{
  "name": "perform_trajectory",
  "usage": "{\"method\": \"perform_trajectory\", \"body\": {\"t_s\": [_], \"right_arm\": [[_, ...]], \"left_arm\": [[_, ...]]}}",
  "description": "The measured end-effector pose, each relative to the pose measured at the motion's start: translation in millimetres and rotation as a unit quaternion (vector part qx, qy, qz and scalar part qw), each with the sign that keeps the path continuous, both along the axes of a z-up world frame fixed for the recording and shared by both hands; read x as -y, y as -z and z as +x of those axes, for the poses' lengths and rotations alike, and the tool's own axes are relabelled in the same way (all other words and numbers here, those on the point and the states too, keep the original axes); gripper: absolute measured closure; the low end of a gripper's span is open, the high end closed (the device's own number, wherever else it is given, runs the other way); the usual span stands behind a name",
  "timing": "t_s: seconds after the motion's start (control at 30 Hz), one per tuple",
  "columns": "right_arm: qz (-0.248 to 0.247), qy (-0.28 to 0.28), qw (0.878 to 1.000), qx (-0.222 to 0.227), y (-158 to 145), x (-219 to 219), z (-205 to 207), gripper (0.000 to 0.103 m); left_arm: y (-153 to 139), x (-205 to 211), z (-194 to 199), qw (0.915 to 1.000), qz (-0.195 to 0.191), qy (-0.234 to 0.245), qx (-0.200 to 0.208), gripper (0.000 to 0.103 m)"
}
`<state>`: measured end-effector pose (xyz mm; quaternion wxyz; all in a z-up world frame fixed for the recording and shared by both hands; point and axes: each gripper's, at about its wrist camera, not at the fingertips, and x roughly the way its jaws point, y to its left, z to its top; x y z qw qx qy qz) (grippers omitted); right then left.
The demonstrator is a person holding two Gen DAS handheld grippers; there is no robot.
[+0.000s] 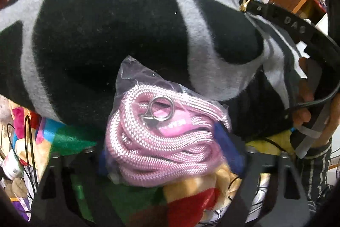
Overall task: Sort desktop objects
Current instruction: 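Lift the bagged pink rope with the left tool while the right tool grasps the beige bar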
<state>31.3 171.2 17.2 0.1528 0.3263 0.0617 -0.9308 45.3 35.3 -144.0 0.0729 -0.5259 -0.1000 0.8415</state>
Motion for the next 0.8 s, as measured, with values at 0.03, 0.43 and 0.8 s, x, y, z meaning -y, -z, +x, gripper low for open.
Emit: {"method": "perform_trajectory", "body": {"t_s": [0.03, 0.43, 0.8], "right_arm": [[0.003, -0.003, 1.0, -0.002, -0.5, 1.6, 0.5, 0.077], [-0.014, -0.001, 1.0, -0.007, -10.5, -11.4, 8.0, 0.081], [-0.029, 0.001, 1.0, -0.006, -16.7, -13.9, 12.8, 0.081]], "left_arm": [[-3.3, 1.5, 2.9, 1.0, 0.0, -0.004, -0.006, 0.036], [-43.4, 3.7, 36.9, 0.9979, 0.0, -0.004, -0.064, 0.07], [-91.8, 5.0, 49.5, 0.9925, -0.008, 0.0, -0.122, 0.073]]}}
